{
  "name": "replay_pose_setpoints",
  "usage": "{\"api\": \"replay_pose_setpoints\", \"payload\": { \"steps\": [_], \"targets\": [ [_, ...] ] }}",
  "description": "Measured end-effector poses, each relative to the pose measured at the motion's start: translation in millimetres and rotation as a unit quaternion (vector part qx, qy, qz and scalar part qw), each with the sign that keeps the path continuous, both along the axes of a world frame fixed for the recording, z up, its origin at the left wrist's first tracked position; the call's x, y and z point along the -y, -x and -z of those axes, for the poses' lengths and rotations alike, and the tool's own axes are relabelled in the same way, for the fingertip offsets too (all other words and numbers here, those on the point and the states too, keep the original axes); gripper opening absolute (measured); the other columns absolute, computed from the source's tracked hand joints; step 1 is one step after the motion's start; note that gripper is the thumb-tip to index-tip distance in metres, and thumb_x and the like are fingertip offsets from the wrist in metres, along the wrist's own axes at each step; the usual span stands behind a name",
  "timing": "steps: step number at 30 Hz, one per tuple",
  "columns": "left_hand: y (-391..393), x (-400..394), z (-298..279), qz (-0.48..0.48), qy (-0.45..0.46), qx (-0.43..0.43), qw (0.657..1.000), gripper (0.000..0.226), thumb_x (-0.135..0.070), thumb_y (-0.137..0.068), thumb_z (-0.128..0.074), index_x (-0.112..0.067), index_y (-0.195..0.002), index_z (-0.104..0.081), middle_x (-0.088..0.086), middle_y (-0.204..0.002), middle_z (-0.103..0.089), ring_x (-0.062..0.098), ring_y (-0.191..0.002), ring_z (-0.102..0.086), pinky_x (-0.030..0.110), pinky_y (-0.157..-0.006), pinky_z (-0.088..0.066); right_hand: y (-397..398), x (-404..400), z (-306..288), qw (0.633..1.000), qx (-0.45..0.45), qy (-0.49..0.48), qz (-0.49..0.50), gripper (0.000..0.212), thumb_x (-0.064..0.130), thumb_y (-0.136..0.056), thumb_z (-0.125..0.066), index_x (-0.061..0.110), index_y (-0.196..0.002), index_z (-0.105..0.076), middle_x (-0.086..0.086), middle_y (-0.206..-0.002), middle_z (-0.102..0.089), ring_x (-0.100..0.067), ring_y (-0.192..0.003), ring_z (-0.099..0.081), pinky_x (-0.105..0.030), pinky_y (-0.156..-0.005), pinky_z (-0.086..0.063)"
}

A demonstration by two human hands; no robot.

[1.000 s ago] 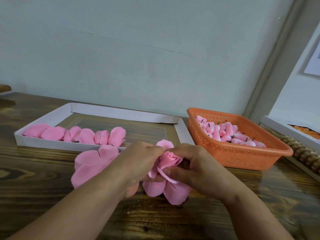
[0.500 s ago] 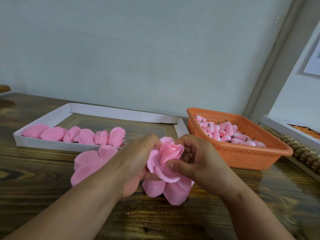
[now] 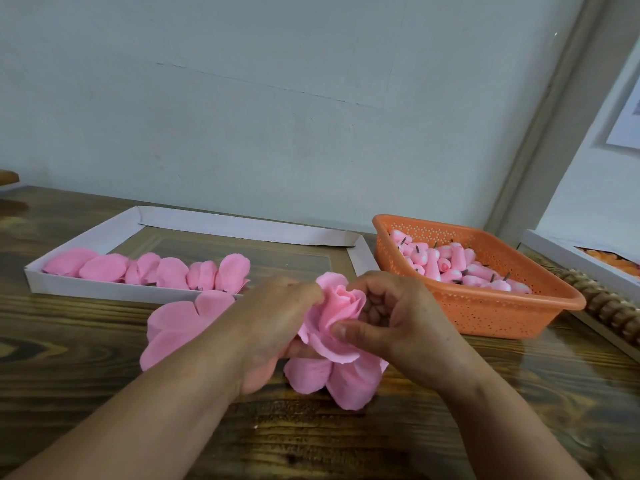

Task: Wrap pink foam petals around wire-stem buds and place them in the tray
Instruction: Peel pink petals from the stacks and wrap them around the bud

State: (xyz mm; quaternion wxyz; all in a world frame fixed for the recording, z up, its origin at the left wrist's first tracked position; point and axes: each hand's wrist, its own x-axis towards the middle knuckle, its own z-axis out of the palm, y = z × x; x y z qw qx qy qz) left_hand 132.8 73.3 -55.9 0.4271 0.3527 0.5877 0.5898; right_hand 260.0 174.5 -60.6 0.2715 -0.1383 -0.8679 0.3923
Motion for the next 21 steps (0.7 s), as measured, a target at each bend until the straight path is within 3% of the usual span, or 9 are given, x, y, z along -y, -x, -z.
{"api": "replay_pose_setpoints", "payload": {
  "steps": [2,6,11,16,19,21],
  "targets": [
    [1.1,0.5,0.3,-0.003,-0.002,-0.01,1.0,0.029,-0.008,-0.09,-0.049,-0.009,-0.07,-0.069,0.001,-0.062,-0.067,0.009,-0.055,-0.063,0.02,-0.048,-0.048,-0.2,0.7,0.2,1.0,0.005,0.006,-0.004,0.022,0.01,-0.072,-0.08,0.023,-0.082,-0.065,-0.004,-0.073,-0.065,-0.015,-0.064,-0.058,-0.031,-0.059,-0.05],
    [4.1,-1.9,4.3,0.004,0.004,-0.034,0.999,0.027,-0.006,-0.09,-0.049,-0.004,-0.075,-0.071,0.007,-0.072,-0.068,0.015,-0.068,-0.064,0.023,-0.052,-0.05,0.0,2.1,0.3,1.0,0.01,0.014,-0.011,0.022,0.009,-0.072,-0.079,0.017,-0.087,-0.066,-0.004,-0.078,-0.068,-0.02,-0.069,-0.064,-0.035,-0.064,-0.055],
    [6.2,-3.3,8.1,0.006,0.011,-0.056,0.998,0.024,-0.009,-0.093,-0.05,0.001,-0.086,-0.071,0.013,-0.081,-0.069,0.019,-0.075,-0.065,0.026,-0.059,-0.052,-0.3,3.4,-0.5,0.999,0.024,0.012,-0.019,0.019,0.01,-0.074,-0.079,0.017,-0.088,-0.069,0.004,-0.075,-0.068,-0.004,-0.065,-0.06,-0.021,-0.06,-0.048],
    [6.1,-1.4,5.7,0.002,0.011,-0.07,0.997,0.031,-0.012,-0.092,-0.053,-0.012,-0.068,-0.072,0.004,-0.07,-0.069,0.012,-0.066,-0.064,0.024,-0.057,-0.049,-0.8,6.3,-3.8,0.999,0.034,-0.03,-0.004,0.018,0.012,-0.076,-0.077,0.019,-0.089,-0.068,0.001,-0.081,-0.068,-0.018,-0.072,-0.063,-0.037,-0.065,-0.054],
    [5.6,-0.2,4.6,0.013,0.011,-0.087,0.996,0.044,-0.01,-0.092,-0.051,-0.018,-0.052,-0.068,-0.003,-0.056,-0.063,0.005,-0.056,-0.06,0.018,-0.052,-0.047,-0.7,6.9,-5.1,0.998,0.038,-0.053,0.019,0.019,0.012,-0.073,-0.078,0.024,-0.08,-0.064,0.011,-0.072,-0.063,-0.002,-0.06,-0.055,-0.021,-0.054,-0.046],
    [6.0,0.0,4.9,0.023,0.016,-0.103,0.994,0.042,-0.009,-0.093,-0.05,-0.016,-0.055,-0.067,-0.001,-0.059,-0.063,0.009,-0.062,-0.059,0.021,-0.058,-0.048,-1.5,7.8,-5.8,0.995,0.052,-0.083,0.034,0.021,0.014,-0.073,-0.079,0.029,-0.074,-0.063,0.018,-0.069,-0.059,0.001,-0.058,-0.052,-0.014,-0.052,-0.04]
  ]
}}
